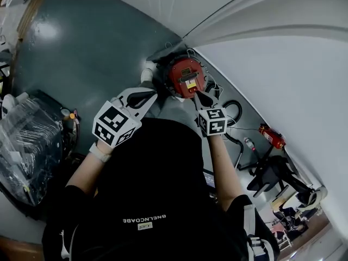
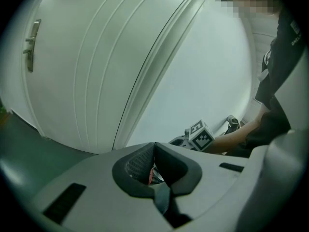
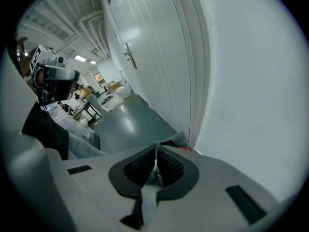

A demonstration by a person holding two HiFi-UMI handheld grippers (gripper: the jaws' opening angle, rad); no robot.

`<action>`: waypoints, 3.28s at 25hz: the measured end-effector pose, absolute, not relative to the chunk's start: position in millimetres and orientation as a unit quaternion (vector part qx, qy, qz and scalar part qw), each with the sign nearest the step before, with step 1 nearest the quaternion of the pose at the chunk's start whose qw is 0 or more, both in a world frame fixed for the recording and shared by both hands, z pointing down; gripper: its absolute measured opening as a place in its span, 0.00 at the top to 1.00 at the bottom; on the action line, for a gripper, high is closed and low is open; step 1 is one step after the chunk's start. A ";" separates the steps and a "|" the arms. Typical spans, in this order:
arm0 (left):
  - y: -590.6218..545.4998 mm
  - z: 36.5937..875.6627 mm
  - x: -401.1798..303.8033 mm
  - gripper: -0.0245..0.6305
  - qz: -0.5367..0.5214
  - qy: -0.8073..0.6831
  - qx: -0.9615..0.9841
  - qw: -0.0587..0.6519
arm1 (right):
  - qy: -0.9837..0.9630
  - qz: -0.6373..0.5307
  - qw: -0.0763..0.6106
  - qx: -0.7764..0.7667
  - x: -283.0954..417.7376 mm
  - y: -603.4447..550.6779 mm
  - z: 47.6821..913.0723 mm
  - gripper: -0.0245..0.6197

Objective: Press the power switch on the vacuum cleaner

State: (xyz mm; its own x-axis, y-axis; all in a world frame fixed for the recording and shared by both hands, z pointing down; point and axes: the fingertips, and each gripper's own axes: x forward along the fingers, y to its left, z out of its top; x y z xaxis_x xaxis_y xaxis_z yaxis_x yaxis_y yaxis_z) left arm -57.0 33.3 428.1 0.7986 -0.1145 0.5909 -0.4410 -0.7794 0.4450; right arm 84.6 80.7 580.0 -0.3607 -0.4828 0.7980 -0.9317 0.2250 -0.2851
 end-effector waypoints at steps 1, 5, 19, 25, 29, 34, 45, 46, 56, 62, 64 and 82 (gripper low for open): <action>36.2 429.6 -57.0 0.94 0.279 -0.155 0.901 0.295 | -0.722 0.394 0.294 0.486 87.7 84.8 591.4 0.91; 45.0 435.9 -54.1 0.94 0.285 -0.154 0.898 0.297 | -0.700 0.408 0.327 0.487 108.5 101.8 645.6 0.91; 63.2 483.2 -59.4 0.94 0.315 -0.183 0.876 0.315 | -0.651 0.443 0.404 0.465 137.8 147.8 797.0 0.91; 73.4 511.4 -58.3 0.94 0.325 -0.194 0.870 0.317 | -0.637 0.451 0.425 0.458 147.1 160.1 849.6 0.91; 80.4 528.9 -54.9 0.94 0.326 -0.194 0.865 0.327 | -0.630 0.454 0.434 0.456 153.2 164.3 879.7 0.91; 89.2 554.0 -57.5 0.94 0.333 -0.194 0.857 0.341 | -0.628 0.456 0.450 0.441 149.3 163.2 912.1 0.91; 108.9 592.1 -72.7 0.94 0.341 -0.212 0.838 0.370 | -0.605 0.463 0.475 0.440 159.0 156.3 957.0 0.91; 110.6 594.3 -73.8 0.94 0.340 -0.213 0.837 0.373 | -0.607 0.461 0.475 0.440 158.7 156.5 957.9 0.91; 115.4 597.9 -70.5 0.94 0.329 -0.219 0.833 0.386 | -0.609 0.458 0.493 0.420 158.0 156.0 964.8 0.91; 118.2 597.0 -63.8 0.94 0.330 -0.221 0.833 0.385 | -0.611 0.462 0.488 0.419 159.2 156.6 964.1 0.91; 117.4 595.1 -61.9 0.94 0.326 -0.222 0.834 0.386 | -0.611 0.465 0.485 0.418 158.0 156.0 962.0 0.91; 94.0 534.0 -47.9 0.94 0.297 -0.230 0.861 0.343 | -0.647 0.473 0.415 0.431 143.9 124.2 865.8 0.91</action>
